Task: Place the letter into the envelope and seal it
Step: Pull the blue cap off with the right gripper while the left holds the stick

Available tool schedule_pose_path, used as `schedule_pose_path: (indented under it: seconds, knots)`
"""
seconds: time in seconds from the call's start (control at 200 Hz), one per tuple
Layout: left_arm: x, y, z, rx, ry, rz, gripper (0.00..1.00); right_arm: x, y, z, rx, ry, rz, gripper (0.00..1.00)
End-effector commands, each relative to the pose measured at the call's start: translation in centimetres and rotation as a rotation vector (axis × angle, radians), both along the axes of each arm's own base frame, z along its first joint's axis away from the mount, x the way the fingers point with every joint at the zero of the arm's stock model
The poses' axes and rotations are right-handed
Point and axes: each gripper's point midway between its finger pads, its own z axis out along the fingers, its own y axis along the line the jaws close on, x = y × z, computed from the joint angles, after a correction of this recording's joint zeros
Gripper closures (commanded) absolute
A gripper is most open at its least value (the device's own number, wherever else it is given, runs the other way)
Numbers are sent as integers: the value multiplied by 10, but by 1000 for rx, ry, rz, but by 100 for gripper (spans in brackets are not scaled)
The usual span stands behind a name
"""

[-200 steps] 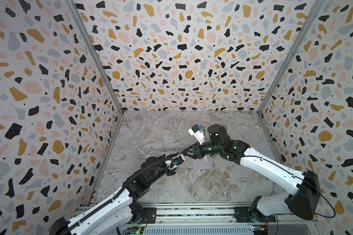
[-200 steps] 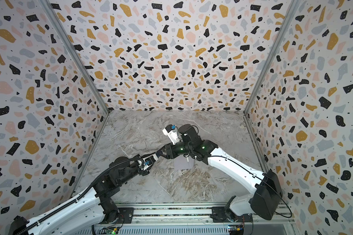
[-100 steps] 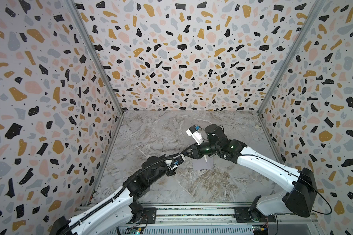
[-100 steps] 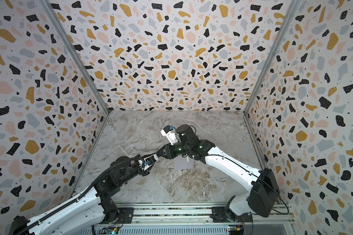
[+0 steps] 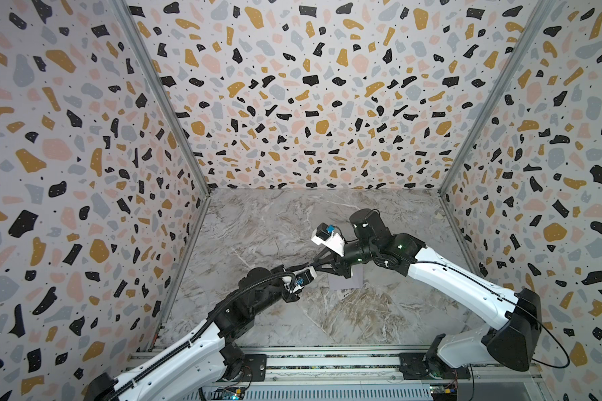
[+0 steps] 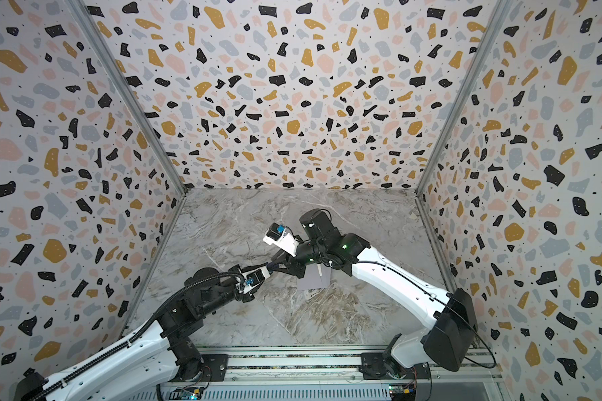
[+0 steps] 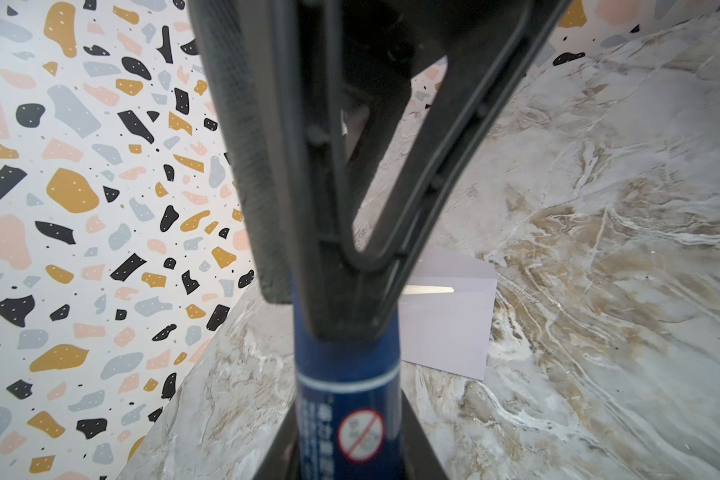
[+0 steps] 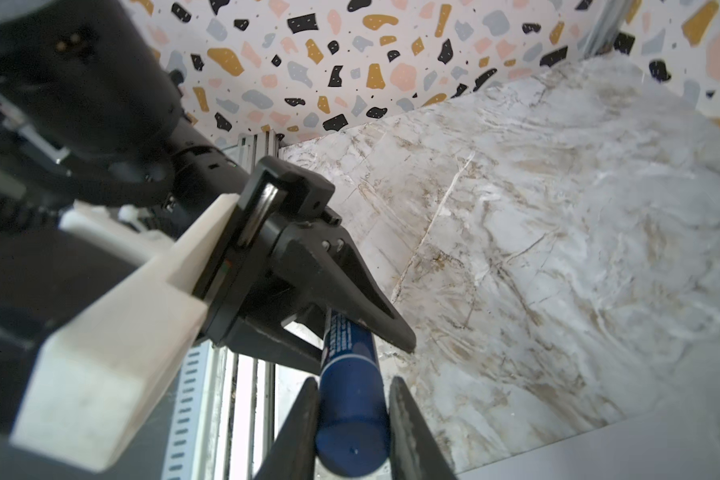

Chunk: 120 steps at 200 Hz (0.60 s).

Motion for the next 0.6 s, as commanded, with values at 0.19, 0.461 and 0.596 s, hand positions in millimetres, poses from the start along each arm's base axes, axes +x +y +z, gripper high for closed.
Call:
schedule_pose_path:
  seconds: [0.19,0.461,0.596]
  knots:
    - [-14,-11,15,-62,-25,-98,100,-20,-9,19,28,-318,198,100]
    - [4,3,17,-52,-47,30,100,-10,-9,46,83,-237,50,46]
    - [9,8,18,-55,-61,70,100,2,-19,68,138,-115,-149,28]
